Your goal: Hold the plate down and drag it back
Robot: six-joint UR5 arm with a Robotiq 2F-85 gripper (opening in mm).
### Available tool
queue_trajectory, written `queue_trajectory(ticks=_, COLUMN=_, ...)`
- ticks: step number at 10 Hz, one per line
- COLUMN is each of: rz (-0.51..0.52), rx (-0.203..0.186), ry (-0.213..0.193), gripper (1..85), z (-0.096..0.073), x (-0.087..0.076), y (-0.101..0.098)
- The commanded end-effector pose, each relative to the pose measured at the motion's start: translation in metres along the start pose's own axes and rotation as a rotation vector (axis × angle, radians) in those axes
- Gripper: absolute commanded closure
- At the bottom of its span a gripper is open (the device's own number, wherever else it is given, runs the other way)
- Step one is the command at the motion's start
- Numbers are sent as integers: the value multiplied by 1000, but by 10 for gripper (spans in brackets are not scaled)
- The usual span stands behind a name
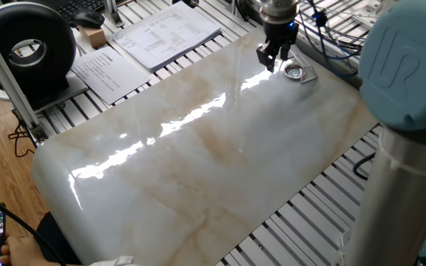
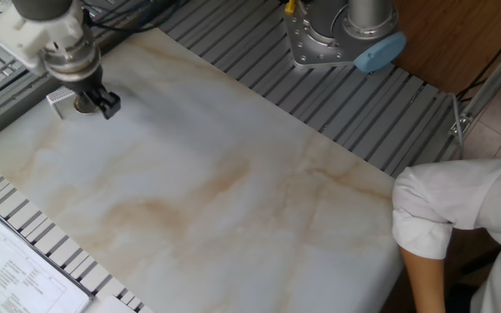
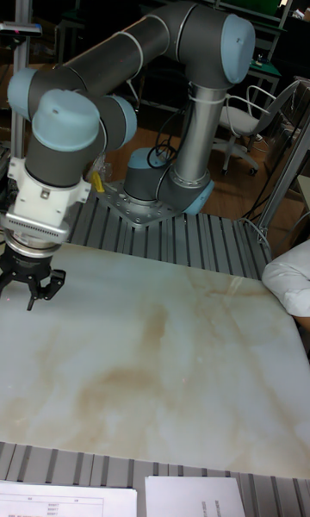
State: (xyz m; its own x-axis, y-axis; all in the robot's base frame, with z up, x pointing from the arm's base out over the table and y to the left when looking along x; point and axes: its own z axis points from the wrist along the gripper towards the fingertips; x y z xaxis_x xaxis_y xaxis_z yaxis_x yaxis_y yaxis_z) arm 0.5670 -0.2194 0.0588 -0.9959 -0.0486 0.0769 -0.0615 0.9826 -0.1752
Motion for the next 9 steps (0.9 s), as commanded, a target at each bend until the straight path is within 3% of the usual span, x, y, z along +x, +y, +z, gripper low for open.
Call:
queue_trajectory(ticks=1, rz=-18, rx=34, ry=-8, gripper=347, z=6, x=-11, y=4)
queue_trajectory(ticks=4, rz=-44, rx=46, ry=-22, gripper=343, z=8, x=-14, y=-1)
queue_trajectory(ticks=5, rz=-53, rx=52, ry=-20, gripper=353, z=8, x=-6, y=-12)
queue_trajectory(ticks=7, rz=-91, rx=38, ry=-54, gripper=353, z=13, x=0, y=-36)
queue_trajectory(ticks=8, rz=-93, rx=38, ry=-65, gripper=353, z=16, x=-2, y=-39)
queue_trajectory(ticks=9, rz=-88, rx=11, ry=-54, gripper=343, z=16, x=1, y=-33)
